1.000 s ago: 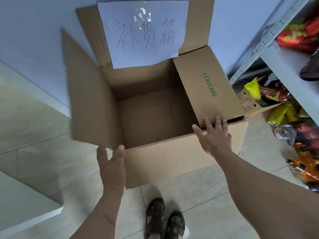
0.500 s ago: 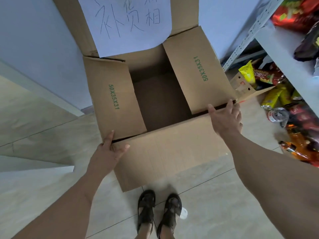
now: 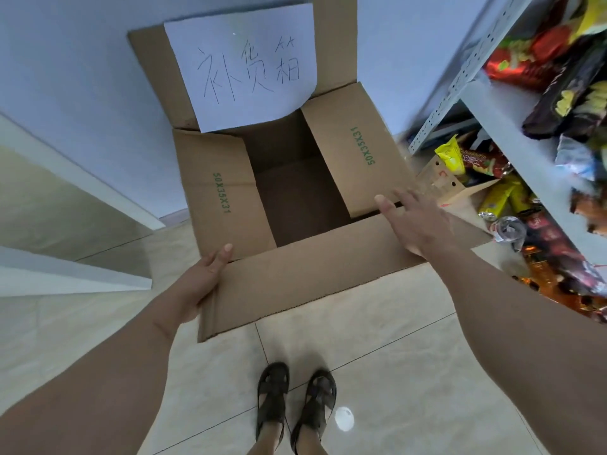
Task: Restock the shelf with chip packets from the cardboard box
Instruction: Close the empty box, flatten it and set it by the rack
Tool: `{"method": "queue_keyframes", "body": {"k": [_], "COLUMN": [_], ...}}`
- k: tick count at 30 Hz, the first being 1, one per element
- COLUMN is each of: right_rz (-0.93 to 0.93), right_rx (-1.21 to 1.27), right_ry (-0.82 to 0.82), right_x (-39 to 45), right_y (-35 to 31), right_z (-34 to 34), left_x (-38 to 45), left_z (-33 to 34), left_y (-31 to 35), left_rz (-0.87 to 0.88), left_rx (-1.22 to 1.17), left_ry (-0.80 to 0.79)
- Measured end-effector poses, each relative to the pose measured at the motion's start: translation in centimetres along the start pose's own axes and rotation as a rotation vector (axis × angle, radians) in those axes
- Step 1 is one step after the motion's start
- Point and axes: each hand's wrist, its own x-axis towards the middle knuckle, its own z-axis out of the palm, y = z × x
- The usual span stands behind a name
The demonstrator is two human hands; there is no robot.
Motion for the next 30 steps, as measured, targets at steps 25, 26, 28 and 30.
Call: {"method": "queue_keyframes", "body": {"k": [25, 26, 28, 30], "right_rz": [-0.538, -0.504, -0.426, -0.328], "right_rx": [-0.25, -0.255, -0.256, -0.248], "right_ry": [0.202, 0.199, 0.15, 0.085], "right_x": [8.6, 9.4, 10.6, 11.8], "right_y": [-12.5, -12.6, -12.2, -11.2], "right_z": [2.2, 2.7, 3.7, 4.6], "left_x": [4.1, 5.1, 6.6, 8.2], "left_z": [-2.7, -3.0, -3.3, -3.8], "left_y": [5.8, 6.0, 6.7, 7.0], "left_rz": [0.301, 0.279, 0.235, 0.23], "left_rx": [-0.052, 0.044, 0.132, 0.182], "left_ry": [0.386, 0.459, 0.537, 0.548]}}
